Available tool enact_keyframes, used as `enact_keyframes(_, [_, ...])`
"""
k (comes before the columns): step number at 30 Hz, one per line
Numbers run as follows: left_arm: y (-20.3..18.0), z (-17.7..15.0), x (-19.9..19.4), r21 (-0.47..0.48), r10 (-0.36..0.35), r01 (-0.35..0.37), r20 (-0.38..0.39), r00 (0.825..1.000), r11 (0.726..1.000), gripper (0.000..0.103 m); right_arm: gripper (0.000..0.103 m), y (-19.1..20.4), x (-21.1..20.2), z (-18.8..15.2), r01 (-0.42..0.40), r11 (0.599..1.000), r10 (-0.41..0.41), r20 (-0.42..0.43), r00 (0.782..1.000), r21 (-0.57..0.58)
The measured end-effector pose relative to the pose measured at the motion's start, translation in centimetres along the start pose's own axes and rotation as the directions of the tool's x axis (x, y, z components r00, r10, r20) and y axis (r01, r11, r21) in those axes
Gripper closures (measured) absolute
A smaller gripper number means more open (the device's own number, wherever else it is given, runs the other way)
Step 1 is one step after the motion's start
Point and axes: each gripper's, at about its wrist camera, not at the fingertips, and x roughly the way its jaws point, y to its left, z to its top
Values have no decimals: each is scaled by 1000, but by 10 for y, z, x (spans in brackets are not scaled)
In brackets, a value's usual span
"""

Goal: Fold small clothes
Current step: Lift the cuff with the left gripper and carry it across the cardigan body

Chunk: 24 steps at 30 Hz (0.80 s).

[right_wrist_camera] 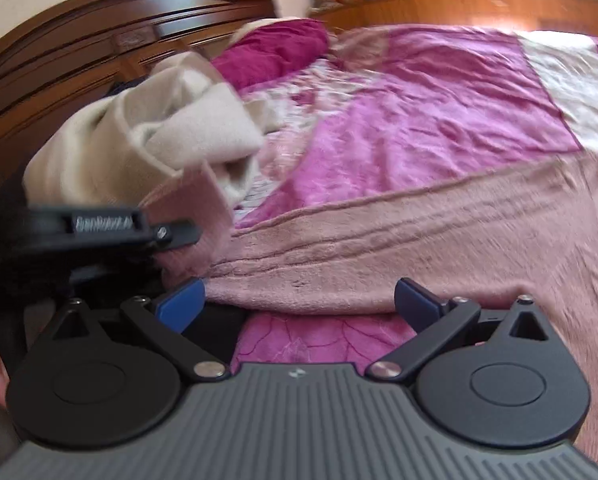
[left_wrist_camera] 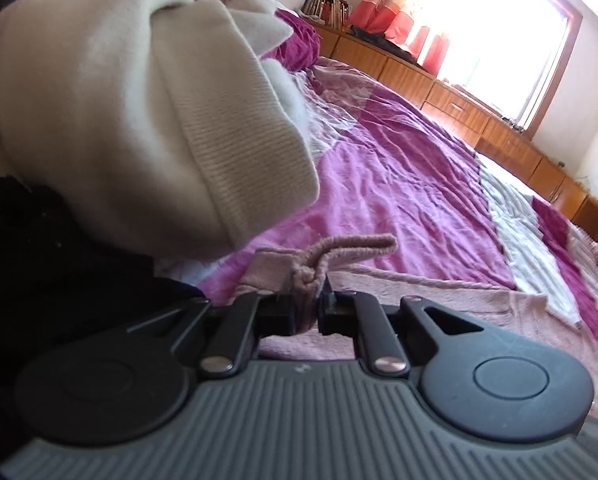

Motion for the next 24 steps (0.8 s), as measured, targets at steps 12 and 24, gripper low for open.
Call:
enact_keyframes(12, [-2,-2,-10,-3,12,-12,55,998,1000,92,0,-3,-19,7,124,989,-124,7,992,-75])
enact_keyframes(24, [-22,-16,-15,60,6,-7,13,1000,998,92,0,5,-32,16,130,987,-129,13,992,-98])
